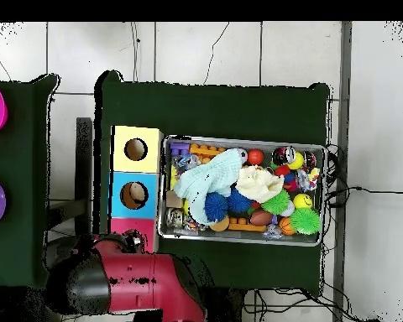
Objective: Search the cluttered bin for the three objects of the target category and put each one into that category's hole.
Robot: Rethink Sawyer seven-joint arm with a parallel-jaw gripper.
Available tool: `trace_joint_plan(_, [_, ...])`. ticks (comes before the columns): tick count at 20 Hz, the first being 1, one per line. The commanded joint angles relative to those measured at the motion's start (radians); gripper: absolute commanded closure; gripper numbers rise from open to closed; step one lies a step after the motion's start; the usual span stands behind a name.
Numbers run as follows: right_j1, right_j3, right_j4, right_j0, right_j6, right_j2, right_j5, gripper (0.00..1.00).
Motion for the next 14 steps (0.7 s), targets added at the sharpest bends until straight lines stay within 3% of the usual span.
trace_joint_plan(1, [0.194,-0.256,0.012,0.037,0.432,-0.142,0.140,0.00])
trace_joint_plan(4, [0.274,-0.319,0.027,0.027,0.467,-0.170,0.135,0.00])
trace_joint_plan(9, [0.333,-0.323,0.048,-0.021,0.468,-0.155,0.075,0.00])
trace_joint_plan(14, [0.400,-0.291,0.039,-0.065,0.457,-0.127,-0.090,0.00])
